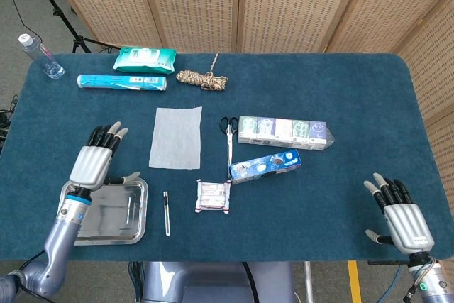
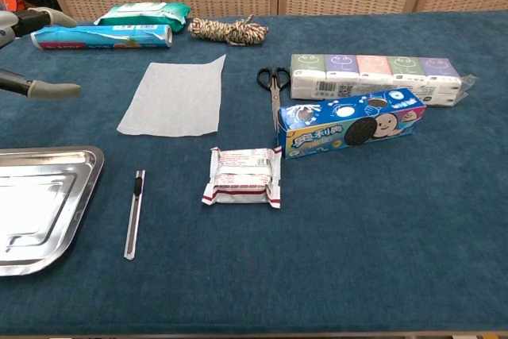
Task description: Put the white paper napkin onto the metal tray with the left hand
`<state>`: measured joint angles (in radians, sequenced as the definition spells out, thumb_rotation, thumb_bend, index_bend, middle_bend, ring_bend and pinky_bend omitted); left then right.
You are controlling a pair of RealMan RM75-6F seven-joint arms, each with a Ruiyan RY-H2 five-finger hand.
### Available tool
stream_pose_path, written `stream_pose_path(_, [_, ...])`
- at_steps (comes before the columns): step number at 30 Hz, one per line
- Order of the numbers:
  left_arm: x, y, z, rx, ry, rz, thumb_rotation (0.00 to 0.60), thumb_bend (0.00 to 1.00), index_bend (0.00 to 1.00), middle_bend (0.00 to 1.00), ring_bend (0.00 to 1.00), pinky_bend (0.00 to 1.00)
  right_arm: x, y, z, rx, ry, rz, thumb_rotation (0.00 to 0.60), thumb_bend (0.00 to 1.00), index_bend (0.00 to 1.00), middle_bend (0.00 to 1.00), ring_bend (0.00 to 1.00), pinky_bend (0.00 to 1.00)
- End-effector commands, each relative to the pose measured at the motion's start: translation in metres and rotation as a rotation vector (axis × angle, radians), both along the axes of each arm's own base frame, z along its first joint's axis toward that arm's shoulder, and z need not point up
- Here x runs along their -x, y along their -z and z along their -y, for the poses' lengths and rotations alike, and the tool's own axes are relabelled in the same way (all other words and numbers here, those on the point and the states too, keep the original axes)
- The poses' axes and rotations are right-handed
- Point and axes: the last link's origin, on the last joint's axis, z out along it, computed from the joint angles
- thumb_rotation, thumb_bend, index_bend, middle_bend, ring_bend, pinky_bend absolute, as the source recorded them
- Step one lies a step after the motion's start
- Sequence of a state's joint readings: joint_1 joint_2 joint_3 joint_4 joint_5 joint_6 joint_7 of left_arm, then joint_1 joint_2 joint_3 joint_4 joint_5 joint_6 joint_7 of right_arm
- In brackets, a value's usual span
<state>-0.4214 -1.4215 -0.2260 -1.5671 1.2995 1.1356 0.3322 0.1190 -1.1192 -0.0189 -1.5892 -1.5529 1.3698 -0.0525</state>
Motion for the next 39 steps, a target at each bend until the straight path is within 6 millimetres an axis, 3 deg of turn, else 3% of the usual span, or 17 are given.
stream_pose_path(1, [-0.009, 0.010, -0.002, 0.038, -0.004, 0.034, 0.227, 0.12, 0.13, 0.00, 0.00, 0.00, 0.000, -0.001, 0.000, 0.001, -0.003, 0.002, 0.600, 0.00, 0.11, 0.00, 0.00, 0.00])
stream_pose_path(12, [-0.038, 0.042, -0.029, 0.094, 0.039, -0.033, 0.231, 0.18, 0.18, 0.00, 0.00, 0.00, 0.000, -0.003, 0.000, 0.015, -0.013, 0.017, 0.600, 0.00, 0.11, 0.00, 0.00, 0.00])
stream_pose_path(20, [-0.061, 0.058, -0.041, 0.114, 0.094, -0.096, 0.296, 0.21, 0.19, 0.00, 0.00, 0.00, 0.000, -0.006, 0.000, 0.024, -0.019, 0.033, 0.600, 0.00, 0.11, 0.00, 0.00, 0.00])
stream_pose_path(31, [-0.069, 0.084, -0.039, 0.187, 0.097, -0.150, 0.369, 0.23, 0.22, 0.00, 0.00, 0.00, 0.001, -0.011, 0.000, 0.042, -0.024, 0.053, 0.600, 0.00, 0.11, 0.00, 0.00, 0.00])
stream_pose_path(39, [-0.068, 0.090, -0.043, 0.195, 0.078, -0.156, 0.417, 0.28, 0.22, 0.00, 0.00, 0.00, 0.001, -0.012, 0.000, 0.048, -0.029, 0.061, 0.600, 0.00, 0.11, 0.00, 0.00, 0.00])
